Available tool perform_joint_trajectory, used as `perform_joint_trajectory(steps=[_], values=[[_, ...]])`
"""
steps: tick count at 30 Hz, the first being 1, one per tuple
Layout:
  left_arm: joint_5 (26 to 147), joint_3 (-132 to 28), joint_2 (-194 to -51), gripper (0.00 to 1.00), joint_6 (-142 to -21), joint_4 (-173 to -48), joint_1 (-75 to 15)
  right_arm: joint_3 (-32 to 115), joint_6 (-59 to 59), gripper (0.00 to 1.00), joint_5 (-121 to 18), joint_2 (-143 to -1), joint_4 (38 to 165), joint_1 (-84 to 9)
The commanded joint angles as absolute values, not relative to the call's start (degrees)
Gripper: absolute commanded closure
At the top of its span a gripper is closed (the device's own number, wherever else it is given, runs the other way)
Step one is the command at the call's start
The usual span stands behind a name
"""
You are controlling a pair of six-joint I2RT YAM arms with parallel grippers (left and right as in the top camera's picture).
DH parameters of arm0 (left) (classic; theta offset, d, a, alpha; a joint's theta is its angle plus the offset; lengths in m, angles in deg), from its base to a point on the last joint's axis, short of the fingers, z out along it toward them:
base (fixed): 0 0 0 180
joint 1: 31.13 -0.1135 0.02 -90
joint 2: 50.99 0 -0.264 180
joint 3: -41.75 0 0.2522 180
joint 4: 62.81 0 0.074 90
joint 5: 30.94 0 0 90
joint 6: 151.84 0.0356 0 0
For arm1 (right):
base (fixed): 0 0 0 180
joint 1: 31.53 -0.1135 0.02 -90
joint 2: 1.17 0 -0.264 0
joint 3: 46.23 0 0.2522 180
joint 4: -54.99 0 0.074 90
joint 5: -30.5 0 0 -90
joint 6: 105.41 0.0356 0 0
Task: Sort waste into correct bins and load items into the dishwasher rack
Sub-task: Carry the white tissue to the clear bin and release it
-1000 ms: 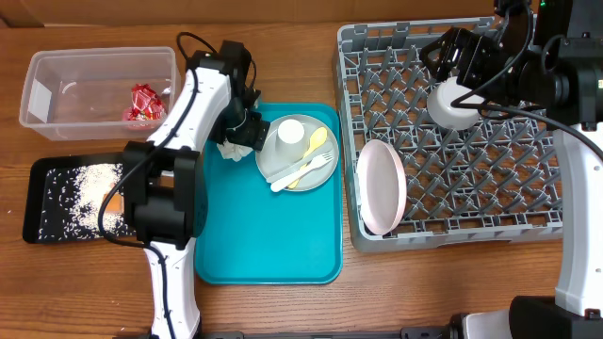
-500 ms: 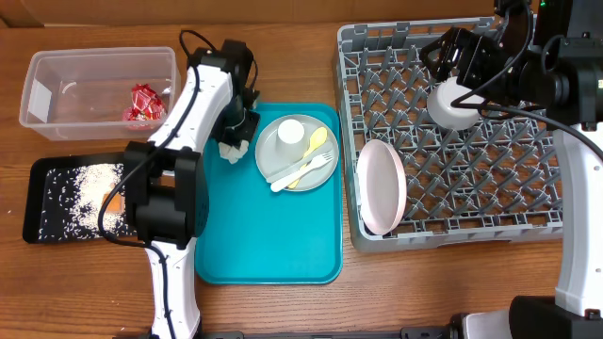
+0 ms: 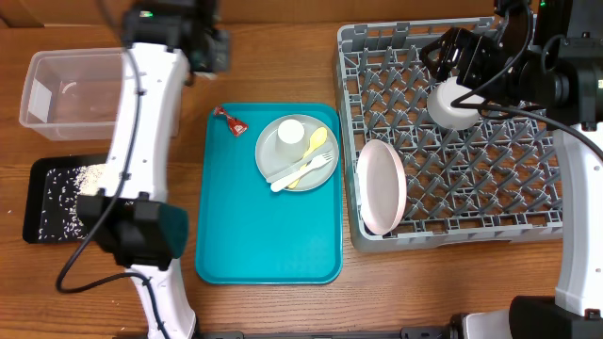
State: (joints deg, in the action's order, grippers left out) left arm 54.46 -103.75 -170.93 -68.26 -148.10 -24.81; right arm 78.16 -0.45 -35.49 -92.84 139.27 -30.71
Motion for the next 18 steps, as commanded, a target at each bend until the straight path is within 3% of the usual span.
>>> perform_joint_trajectory(steps=[1,6,10,12,13,14,15,18], values=[[46.4,-104.5,-171.4,0.96,-74.4,-146.7,-30.5,79.3,-0.4,0.00,-35.5,-92.2,139.1,-30.5],[44.9,-104.5,-173.7,0.96,-73.6,-143.1,-37.6,79.3,-0.4,0.00,-35.5,-92.2,139.1,-30.5],[44.9,-104.5,-176.3,0.84,-72.5,-139.6,-42.4,79.3,-0.4,0.00,-35.5,-92.2,139.1,-30.5],[44.9,-104.5,-177.4,0.57,-72.3,-138.7,-44.5,79.3,-0.4,0.00,-35.5,-92.2,139.1,-30.5],[44.9,-104.5,-177.9,0.36,-71.9,-138.5,-45.3,79.3,-0.4,0.00,-35.5,-92.2,139.1,-30.5],[44.9,-104.5,-177.9,0.06,-71.7,-138.4,-46.1,79.4,-0.4,0.00,-35.5,-92.2,139.1,-30.5],[44.9,-104.5,-177.9,0.00,-71.7,-138.4,-46.8,79.3,-0.4,0.00,-35.5,-92.2,139.1,-30.5],[45.1,-104.8,-177.2,0.00,-71.7,-139.3,-48.0,79.3,-0.4,0.00,-35.5,-92.2,139.1,-30.5]])
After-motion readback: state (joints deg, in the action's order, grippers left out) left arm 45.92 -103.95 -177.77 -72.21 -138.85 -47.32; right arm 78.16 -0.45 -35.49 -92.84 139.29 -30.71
